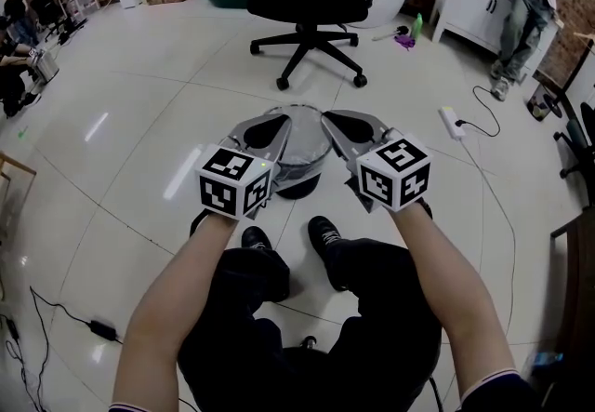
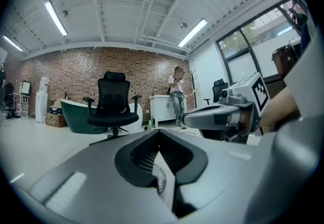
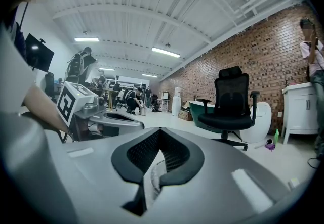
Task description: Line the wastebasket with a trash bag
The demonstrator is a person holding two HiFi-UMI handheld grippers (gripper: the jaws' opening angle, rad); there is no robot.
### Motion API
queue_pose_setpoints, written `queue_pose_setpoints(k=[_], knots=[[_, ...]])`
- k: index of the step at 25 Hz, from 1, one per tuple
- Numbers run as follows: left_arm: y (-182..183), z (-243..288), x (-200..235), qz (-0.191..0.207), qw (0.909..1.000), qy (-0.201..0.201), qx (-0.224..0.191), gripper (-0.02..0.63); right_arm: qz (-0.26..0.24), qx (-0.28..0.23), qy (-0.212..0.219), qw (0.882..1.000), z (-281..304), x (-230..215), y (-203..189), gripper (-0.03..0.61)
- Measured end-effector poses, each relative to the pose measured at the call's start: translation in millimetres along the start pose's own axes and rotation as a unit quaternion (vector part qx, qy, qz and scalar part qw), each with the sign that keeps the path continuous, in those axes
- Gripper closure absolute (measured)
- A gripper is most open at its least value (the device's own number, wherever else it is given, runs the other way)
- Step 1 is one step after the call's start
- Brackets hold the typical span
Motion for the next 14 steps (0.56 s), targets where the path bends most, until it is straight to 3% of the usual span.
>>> queue_pose_setpoints(k=[14], knots=[[-3.8,-7.0,5.4,-0.003,1.0,0.003,-0.002,0.601,-0.002,0.0,0.001,1.0,2.7,4.5,-2.7,0.578]])
Point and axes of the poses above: the fingertips, and each gripper's own axes: z forward along the fingers, x to its left, y out of its top, the point moved 4 cm from there along -z, backward along the fingers, and after that the axes turned 8 degrees about -x, right-handed, at the moved point
